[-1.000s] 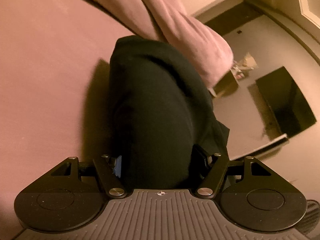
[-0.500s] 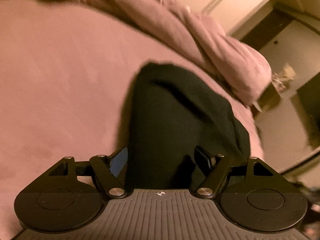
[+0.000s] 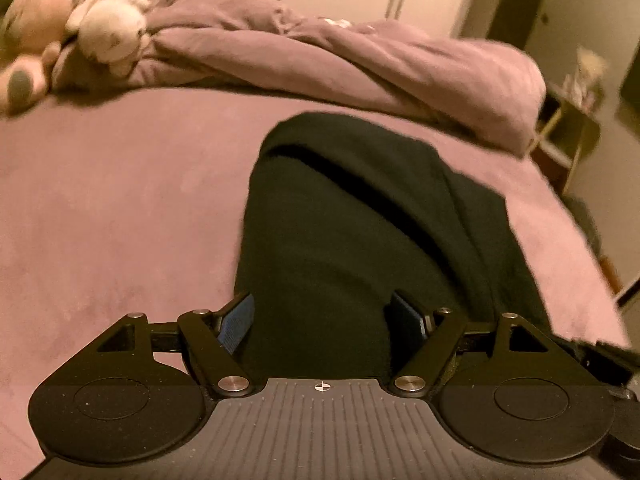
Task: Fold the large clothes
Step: 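Lay the folded bundle flat and open both tools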
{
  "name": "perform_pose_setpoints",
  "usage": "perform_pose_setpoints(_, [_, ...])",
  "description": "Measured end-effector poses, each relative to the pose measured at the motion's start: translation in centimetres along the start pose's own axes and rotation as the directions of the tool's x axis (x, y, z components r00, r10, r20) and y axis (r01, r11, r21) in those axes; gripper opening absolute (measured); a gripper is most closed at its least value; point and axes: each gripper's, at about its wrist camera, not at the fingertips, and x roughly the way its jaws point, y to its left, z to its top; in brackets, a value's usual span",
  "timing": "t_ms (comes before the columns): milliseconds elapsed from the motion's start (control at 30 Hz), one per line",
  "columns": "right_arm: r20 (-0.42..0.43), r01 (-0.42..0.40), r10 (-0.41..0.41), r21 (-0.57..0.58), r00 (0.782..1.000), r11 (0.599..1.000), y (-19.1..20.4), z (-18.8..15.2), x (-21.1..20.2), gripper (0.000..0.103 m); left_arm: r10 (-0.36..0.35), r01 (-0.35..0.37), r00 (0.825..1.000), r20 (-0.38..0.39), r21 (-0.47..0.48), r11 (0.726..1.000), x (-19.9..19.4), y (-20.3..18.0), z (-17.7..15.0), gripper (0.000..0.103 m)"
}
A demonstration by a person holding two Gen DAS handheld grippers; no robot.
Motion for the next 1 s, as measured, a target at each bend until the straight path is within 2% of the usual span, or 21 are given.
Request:
perform_pose_setpoints(100, [-0.014, -0.011, 0.011, -0.020, 1.000, 1.000, -1.1, -1.6, 1.6, 0.040, 0.035, -0.034, 0.999, -0.021, 0.060, 0.998, 1.0, -1.0, -0.7, 0.081])
perform_pose_setpoints(233, [0.017, -0.041, 0.041, -0.027, 0.999, 0.999, -1.4, -3.3, 2.5, 0.040, 0.100, -0.102, 0.995, 0.020, 0.157, 0.982, 1.5, -2.4, -2.0, 0.088])
perform_pose_setpoints(367, [0.002, -0.034, 0.034, -0.012, 0.999, 0.999, -0.6, -2.1, 1.7, 0.040, 0.080, -0.080, 0.997, 0.000, 0.075, 0.994, 0.4, -1.4, -1.5, 0.088])
perform_pose_setpoints(467, [0.020, -0.056, 0.055, 0.037, 0.998, 0.998, -0.6, -1.4, -0.4, 0.040, 0.078, -0.078, 0.997, 0.005, 0.050, 0.996, -1.1, -1.0, -1.4, 0.087])
perform_pose_setpoints(667, [0.015, -0.017, 0.016, 0.052, 1.000, 0.998, -0.3, -2.2, -3.4, 0.042, 0.085, -0.088, 0.996, 0.030, 0.089, 0.992, -3.6, -1.7, -2.4, 0.087])
perform_pose_setpoints(867, [-0.060, 0.051, -0.051, -0.008, 0.997, 0.999, 0.2, -3.3, -1.7, 0.044, 0.101, -0.100, 0.995, -0.004, 0.134, 0.986, -2.7, -2.7, -3.0, 0.088])
perform_pose_setpoints(1000, [-0.089, 0.068, -0.071, -0.044, 0.993, 0.997, 0.6, -3.7, -0.7, 0.046, 0.120, -0.117, 0.993, -0.009, 0.148, 0.982, -1.8, -2.5, -3.5, 0.093])
